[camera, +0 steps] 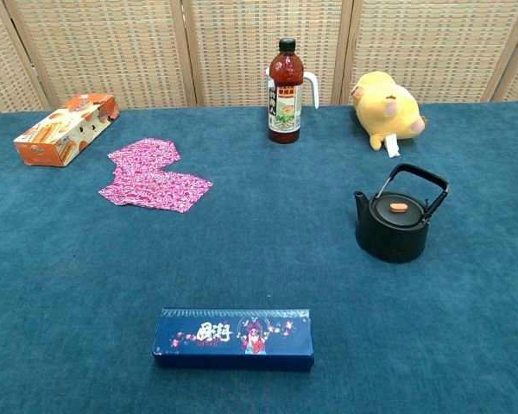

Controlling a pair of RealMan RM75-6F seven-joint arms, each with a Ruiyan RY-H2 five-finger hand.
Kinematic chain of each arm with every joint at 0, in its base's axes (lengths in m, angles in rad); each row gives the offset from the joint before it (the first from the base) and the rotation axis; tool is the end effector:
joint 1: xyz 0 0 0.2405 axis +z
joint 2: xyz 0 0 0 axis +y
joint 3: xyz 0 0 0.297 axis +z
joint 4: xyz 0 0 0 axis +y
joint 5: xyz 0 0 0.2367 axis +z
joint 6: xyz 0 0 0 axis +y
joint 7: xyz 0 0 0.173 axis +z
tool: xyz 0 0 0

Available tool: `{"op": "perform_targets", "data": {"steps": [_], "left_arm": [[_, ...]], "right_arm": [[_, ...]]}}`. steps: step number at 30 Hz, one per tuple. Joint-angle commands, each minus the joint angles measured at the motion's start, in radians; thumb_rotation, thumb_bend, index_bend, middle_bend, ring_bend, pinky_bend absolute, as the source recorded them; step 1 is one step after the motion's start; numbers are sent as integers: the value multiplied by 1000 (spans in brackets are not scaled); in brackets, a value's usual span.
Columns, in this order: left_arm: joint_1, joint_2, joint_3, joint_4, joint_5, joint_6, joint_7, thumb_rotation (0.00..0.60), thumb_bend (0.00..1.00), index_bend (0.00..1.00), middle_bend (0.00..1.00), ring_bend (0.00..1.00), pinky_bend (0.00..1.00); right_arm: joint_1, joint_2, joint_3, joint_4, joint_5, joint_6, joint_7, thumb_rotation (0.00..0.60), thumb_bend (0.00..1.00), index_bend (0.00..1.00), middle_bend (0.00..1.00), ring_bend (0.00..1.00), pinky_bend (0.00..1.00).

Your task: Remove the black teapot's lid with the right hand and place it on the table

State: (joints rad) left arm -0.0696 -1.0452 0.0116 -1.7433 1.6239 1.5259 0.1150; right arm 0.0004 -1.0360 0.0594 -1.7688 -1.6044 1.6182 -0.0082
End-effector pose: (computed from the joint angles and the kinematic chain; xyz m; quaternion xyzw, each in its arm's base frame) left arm -0.3212 0.1926 0.1552 -0.6412 -0.3523 -0.3852 0.5625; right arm -0.3201 -0.1858 0.1834 0.5688 -0.3663 0.4459 0.5860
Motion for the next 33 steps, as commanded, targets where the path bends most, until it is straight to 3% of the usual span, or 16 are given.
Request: {"op": "perform_targets", "data": {"steps": [1,12,16,20,27,33], "left_arm": [[0,-1,0,1,-1,-1,0,600,165,0,0,0,0],[-1,-4,-2,3,-5,-3,3,600,165,0,0,0,0],[-7,-11,-8,7,-19,-16,16,600,166,0,0,0,0],[-16,-20,-17,11,-41,-32,32,600,165,0,0,0,0],[-27,-29,-30,21,-72,-52,49,600,166,0,0,0,0],[-28,-26,-38,25,-89,-53,37,600,166,0,0,0,0]], "right_arm": [[1,-1,0,0,1,-2,-2,600,0,0,0,0,0],[27,-6,-11,-1,3,-64,7,600,0,0,0,0,0],[126,-2,2,-8,-15,-203,36,600,6,25,0,0,0],[217,12,49,-51,29,-320,12,600,135,145,0,0,0],[385,-142,159,-20,194,-476,-180,600,433,339,0,0,0],[492,-245,209,8,430,-594,-309,600,489,384,0,0,0]]}}
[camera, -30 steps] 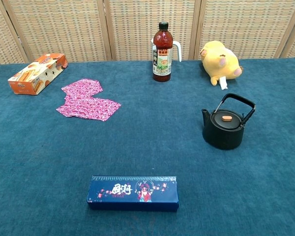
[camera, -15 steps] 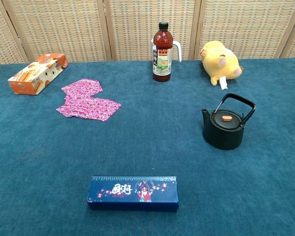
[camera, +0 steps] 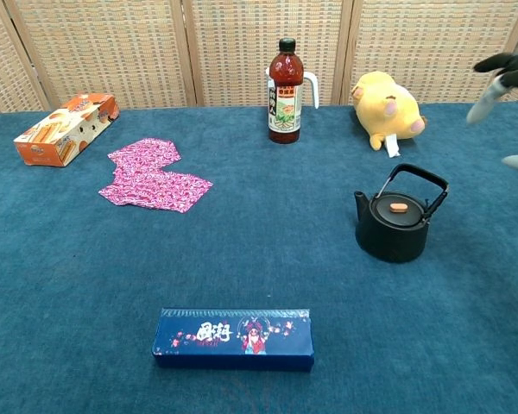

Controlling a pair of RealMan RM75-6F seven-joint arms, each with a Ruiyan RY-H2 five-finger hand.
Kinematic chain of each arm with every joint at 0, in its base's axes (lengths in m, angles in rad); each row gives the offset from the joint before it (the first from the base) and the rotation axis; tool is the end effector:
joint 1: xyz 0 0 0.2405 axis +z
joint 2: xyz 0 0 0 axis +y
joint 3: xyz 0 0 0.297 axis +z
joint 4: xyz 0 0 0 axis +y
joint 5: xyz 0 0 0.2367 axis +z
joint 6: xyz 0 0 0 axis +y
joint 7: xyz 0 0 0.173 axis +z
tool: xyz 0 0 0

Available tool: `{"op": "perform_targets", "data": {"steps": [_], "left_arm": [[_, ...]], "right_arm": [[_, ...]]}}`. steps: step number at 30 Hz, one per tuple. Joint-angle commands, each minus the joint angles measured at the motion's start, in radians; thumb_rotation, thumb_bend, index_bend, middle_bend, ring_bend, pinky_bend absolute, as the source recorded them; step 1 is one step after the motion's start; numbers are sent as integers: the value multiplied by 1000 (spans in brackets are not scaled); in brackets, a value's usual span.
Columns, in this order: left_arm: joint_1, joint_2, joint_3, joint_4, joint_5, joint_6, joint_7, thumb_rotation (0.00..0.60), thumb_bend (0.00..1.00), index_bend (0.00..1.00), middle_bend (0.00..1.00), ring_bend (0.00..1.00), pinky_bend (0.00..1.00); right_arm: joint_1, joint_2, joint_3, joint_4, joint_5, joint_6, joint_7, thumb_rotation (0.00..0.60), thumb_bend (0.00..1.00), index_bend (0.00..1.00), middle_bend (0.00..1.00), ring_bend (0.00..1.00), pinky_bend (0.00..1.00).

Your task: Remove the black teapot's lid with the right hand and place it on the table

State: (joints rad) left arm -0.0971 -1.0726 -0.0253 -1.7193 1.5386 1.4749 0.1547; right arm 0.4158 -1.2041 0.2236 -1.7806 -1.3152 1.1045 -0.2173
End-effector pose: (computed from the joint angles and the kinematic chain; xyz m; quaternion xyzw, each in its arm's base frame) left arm -0.3318 0.2116 0.1503 -0.6343 -0.3551 -0.3627 0.5831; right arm -0.2333 -0.3389 0.0808 0.6737 -0.3943 0.4111 0.4709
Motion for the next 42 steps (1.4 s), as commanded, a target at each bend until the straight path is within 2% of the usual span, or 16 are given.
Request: {"op": "perform_targets", "data": {"steps": [1,4,15,29,42], "left_arm": [[-1,2,-2,2,-6,-2,-5,600,166,0,0,0,0],[0,7,-6,2,-12,1,-17,600,165,0,0,0,0],[0,13,-5,2,-16,1,-29,600,166,0,0,0,0],[-1,14,-7,4,-26,-2,-31,600,166,0,0,0,0],[0,17,-8,6,-30,0,-43,600,166,0,0,0,0]], "right_arm": [[90,-91,48,20,182,-90,-126,600,489,393,0,0,0],[139,-139,48,30,316,-106,-236,600,489,435,0,0,0],[221,-245,44,57,518,-39,-387,600,495,494,0,0,0],[303,-327,48,100,656,0,-453,600,520,494,0,0,0],[330,-356,35,130,710,20,-468,600,529,494,0,0,0]]}}
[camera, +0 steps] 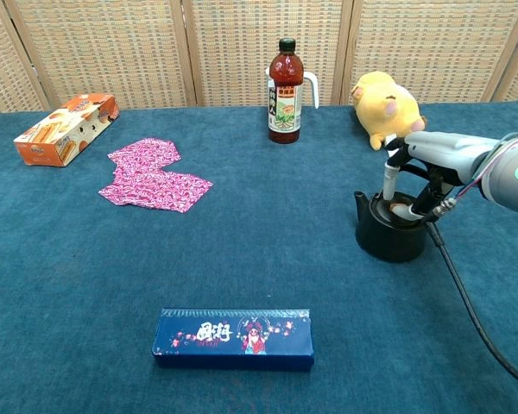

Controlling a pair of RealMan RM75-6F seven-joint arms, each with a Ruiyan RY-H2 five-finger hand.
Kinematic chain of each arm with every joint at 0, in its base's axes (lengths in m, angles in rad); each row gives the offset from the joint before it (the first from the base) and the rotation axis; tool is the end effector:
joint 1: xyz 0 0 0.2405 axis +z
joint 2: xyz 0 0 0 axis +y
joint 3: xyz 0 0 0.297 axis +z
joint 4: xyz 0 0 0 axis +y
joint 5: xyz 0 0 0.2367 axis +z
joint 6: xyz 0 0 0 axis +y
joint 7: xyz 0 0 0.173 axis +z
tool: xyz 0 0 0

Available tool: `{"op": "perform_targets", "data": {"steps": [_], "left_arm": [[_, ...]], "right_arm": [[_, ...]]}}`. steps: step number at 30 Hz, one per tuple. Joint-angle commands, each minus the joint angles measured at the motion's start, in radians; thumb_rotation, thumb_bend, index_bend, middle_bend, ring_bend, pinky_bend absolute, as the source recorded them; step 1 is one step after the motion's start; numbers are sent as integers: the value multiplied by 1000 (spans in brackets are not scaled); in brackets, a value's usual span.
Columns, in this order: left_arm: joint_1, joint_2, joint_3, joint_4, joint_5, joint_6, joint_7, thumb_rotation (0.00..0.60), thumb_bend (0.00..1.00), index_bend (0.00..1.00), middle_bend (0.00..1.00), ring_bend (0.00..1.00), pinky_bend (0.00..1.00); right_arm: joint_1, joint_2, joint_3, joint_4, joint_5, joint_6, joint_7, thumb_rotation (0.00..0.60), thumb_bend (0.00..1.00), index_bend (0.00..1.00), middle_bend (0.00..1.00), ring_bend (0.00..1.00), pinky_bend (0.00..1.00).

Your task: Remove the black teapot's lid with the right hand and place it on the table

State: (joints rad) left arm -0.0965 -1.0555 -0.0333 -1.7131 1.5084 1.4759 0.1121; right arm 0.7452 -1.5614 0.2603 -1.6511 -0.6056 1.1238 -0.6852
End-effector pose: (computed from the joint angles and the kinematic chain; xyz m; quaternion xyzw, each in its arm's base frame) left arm -0.3387 0.2138 0.1602 -0.6198 -0.3664 -0.3652 0.5901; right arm -0.1817 -0.3967 -0.0428 0.6605 -0.4810 0.2891 0.4989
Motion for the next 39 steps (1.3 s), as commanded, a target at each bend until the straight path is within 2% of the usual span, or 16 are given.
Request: {"op": "perform_targets", "data": {"steps": [1,20,23,30,39], "left_arm": [[-1,0,1,0,1,-1,0,600,165,0,0,0,0],[-3,1,0,-1,-9,-8,-1,600,166,0,0,0,0],[-2,2,-1,-2,-11,-8,-4,600,166,0,0,0,0],[-2,4,-2,-1,-14,-8,-8,600,165,0,0,0,0],[-2,5,-1,-2,-14,-8,-9,600,165,0,0,0,0]], "right_arm": [[1,3,-5,1,1,3,0,600,529,494,0,0,0],[23,2,-33,29,27,-3,-9,600,557,500,0,0,0],[24,-1,-39,35,32,-10,-5,600,575,518,0,0,0],[23,-6,-42,45,5,-5,18,600,607,637,0,0,0],[19,28,-17,-6,-39,24,46,600,609,653,0,0,0]]}}
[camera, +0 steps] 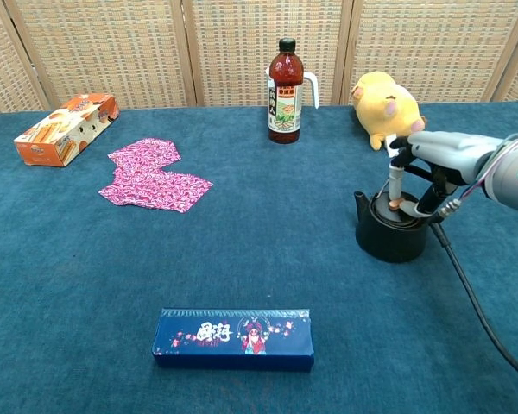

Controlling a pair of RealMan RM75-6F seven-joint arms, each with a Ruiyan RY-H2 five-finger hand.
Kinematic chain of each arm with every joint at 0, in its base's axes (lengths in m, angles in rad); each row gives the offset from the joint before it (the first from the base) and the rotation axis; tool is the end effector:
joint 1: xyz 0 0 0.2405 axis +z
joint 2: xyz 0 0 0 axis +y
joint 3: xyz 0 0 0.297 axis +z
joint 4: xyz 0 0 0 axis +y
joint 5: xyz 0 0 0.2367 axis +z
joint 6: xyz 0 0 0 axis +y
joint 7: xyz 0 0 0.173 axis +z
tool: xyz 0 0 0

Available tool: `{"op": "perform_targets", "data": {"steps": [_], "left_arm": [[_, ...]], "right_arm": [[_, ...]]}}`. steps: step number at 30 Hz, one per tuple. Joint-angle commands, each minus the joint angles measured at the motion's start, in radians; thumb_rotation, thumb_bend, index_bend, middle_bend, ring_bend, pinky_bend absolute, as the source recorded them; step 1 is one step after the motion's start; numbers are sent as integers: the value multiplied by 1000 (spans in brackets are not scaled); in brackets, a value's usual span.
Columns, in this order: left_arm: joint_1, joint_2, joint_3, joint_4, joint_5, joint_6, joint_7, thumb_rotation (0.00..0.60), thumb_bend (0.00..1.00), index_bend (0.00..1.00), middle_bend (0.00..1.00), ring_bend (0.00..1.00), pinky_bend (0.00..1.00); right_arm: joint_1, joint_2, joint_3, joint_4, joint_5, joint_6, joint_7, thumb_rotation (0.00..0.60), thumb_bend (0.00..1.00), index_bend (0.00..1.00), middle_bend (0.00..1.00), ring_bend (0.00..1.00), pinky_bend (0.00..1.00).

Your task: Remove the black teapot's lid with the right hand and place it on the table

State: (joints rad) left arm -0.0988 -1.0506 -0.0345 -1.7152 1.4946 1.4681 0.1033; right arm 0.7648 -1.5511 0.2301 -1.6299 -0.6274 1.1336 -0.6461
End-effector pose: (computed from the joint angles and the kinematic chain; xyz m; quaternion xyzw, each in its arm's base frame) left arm -0.3407 0.2149 0.1615 -0.6165 -0.3726 -0.3633 0.5909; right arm -0.1844 -0.4013 -0.0390 0.6627 -0.4691 0.2944 0.5041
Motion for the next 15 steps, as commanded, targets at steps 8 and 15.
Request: {"op": "perform_targets", "data": {"steps": [8,15], "left_arm": [[0,2,1,-3,1,0,-3,600,165,0,0,0,0],[0,5,2,-3,1,-2,-9,600,166,0,0,0,0]], "right_arm": [[25,53,46,-137,-24,50,-25,600,609,653,0,0,0],[86,-39,28,-131,17,83,-126,600,609,653,0,0,0]]}}
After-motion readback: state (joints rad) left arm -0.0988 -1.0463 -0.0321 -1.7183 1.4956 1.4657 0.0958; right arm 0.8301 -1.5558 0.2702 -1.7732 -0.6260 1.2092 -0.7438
